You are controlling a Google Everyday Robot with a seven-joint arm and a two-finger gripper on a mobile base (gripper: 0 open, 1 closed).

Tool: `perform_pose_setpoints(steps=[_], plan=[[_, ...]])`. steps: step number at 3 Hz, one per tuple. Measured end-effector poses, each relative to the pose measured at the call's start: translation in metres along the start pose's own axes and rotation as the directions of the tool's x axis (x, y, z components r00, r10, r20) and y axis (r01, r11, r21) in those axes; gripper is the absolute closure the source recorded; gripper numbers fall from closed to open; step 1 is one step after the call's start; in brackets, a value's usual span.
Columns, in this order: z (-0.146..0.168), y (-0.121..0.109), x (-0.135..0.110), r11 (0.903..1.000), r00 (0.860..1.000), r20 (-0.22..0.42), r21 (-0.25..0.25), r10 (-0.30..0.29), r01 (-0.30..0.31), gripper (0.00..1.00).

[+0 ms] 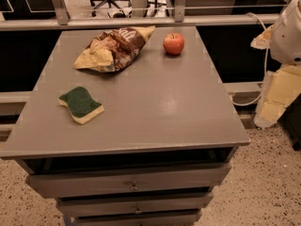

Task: Move apple near sponge

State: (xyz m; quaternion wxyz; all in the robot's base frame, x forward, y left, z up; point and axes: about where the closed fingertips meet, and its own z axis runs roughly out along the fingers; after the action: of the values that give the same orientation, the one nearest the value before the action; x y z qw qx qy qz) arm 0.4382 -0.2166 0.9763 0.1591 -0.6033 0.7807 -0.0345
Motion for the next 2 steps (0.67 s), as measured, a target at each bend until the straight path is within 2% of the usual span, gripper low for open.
perform_pose_setpoints(steps=[1,2], plan=[[0.0,0.0,0.0,1.0,1.0,0.0,0.0,0.0,0.0,0.0],[0.013,-0.008,0.01,0.9932,0.985,0.127,0.012,0.114,-0.116,0.0]])
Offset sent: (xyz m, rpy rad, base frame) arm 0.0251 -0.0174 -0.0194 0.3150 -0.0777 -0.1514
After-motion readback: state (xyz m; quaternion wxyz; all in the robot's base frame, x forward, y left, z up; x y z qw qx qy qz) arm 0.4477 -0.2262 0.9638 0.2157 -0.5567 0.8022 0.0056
